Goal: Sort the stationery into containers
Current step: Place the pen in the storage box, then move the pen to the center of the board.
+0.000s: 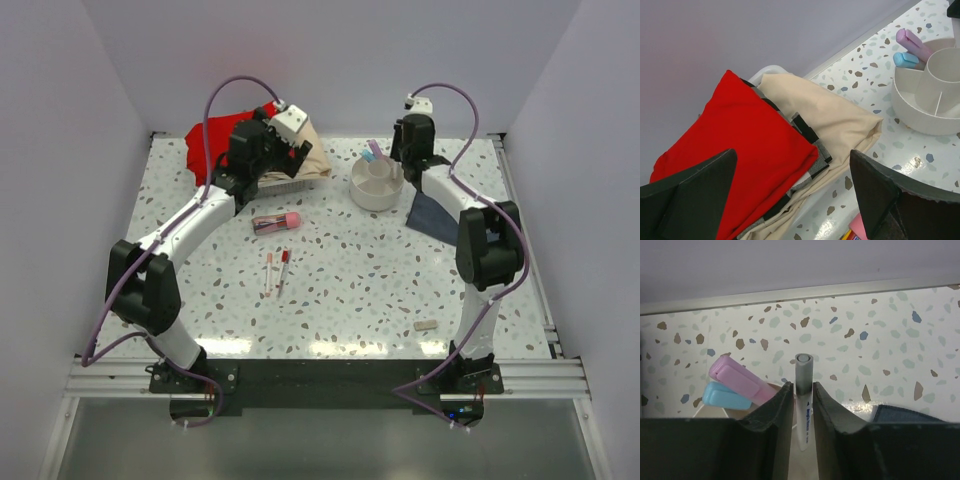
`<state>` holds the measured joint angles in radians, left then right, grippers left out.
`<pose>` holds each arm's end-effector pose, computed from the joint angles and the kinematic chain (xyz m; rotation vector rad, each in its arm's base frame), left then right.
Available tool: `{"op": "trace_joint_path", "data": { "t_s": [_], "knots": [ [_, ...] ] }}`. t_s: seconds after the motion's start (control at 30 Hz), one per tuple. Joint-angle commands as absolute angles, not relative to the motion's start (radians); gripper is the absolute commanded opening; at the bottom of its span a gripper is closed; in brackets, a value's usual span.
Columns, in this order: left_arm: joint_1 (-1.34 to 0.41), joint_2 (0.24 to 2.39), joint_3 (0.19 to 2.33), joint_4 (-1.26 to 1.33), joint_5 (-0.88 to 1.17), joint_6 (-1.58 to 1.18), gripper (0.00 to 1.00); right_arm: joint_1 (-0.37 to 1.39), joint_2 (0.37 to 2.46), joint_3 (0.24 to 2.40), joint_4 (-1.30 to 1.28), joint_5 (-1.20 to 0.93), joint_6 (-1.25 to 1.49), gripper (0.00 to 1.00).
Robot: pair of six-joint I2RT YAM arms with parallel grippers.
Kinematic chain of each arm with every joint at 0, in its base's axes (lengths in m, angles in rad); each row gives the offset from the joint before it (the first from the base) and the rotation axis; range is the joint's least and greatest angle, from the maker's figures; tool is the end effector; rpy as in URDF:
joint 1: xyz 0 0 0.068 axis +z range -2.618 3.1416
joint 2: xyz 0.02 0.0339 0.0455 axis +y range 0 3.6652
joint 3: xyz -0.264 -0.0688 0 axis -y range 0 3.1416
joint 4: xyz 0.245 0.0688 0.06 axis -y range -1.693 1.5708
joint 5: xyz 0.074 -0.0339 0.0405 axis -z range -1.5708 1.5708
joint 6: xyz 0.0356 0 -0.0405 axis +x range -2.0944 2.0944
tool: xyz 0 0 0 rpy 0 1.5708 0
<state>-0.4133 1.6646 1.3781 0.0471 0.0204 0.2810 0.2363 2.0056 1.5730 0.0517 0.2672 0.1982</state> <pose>0.3689 -0.1626 0.3387 0.6300 1.6985 -0.1125 0.4682 0.1031 0.2644 0.1387 1.9327 0.0282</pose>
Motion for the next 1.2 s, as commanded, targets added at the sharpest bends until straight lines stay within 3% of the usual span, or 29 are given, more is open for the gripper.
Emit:
{"op": "trace_joint_path", "data": {
  "t_s": [0.0, 0.27, 0.53, 0.63, 1.03, 1.17],
  "knots": [
    [-0.416, 1.641, 1.378, 0.060, -0.021, 0.322, 1.00, 0.238, 1.950, 1.582, 0.020, 0.245, 0.224, 0.33],
    [-0.414, 1.571, 1.328, 0.031, -0.037, 0.316, 1.00, 0.238, 1.821, 1.562, -0.041, 0.232, 0.213, 0.35],
    [-0.385, 1.390, 1.183, -0.118, -0.132, 0.265, 1.00, 0.301, 1.730, 1.634, -0.453, -0.153, 0.383, 0.37],
    [-0.385, 1.287, 1.090, -0.161, -0.137, 0.245, 1.00, 0.379, 1.724, 1.574, -0.471, -0.170, 0.446, 0.37],
    [-0.249, 1.118, 0.913, -0.342, 0.024, -0.171, 0.93, 0.635, 2.054, 1.859, -0.615, -0.115, 0.584, 0.38],
    [-0.200, 1.097, 0.855, -0.337, 0.107, -0.287, 0.92, 0.704, 2.121, 1.882, -0.641, -0.106, 0.630, 0.31]
  ]
}}
